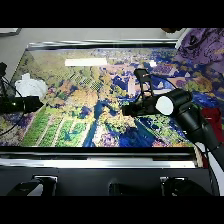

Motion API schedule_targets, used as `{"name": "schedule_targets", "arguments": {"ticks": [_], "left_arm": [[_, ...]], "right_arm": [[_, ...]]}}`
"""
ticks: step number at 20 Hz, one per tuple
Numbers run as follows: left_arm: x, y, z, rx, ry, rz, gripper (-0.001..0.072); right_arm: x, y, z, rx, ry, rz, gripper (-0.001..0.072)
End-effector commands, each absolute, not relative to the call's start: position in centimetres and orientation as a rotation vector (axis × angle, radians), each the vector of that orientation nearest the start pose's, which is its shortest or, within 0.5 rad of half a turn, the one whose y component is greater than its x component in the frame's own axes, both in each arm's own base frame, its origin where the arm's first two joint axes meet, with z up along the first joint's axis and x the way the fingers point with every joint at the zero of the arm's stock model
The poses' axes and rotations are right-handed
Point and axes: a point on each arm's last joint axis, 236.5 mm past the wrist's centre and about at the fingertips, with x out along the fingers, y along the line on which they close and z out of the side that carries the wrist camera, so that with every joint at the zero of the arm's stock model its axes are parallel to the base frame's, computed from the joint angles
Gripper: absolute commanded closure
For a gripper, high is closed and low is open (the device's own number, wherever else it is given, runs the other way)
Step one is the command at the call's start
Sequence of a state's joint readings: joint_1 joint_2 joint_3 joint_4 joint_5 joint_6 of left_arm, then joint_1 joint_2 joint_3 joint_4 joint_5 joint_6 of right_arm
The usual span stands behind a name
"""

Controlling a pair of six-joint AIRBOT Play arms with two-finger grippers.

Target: Fold the clothes and pants, and hang the long-sleeved shirts on hangers.

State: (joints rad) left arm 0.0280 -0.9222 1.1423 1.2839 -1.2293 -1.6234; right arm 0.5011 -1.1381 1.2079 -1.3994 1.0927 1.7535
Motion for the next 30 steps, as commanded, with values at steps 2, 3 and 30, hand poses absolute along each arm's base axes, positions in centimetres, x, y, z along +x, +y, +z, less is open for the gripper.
{"name": "schedule_targets", "arguments": {"ticks": [2, 3, 30], "left_arm": [[33.9, -5.4, 13.3, -0.286, 1.003, -0.147, 0.0687], [33.9, -5.4, 13.3, -0.286, 1.003, -0.147, 0.0687], [36.4, -0.6, 12.9, -0.333, 0.933, 0.103, -0.0013]], "right_arm": [[33.3, 22.4, 9.2, 0.052, 1.084, 0.458, 0.0678], [33.3, 22.4, 9.2, 0.052, 1.084, 0.458, 0.0678], [33.4, 22.4, 9.3, 0.053, 1.081, 0.458, 0.0678]]}}
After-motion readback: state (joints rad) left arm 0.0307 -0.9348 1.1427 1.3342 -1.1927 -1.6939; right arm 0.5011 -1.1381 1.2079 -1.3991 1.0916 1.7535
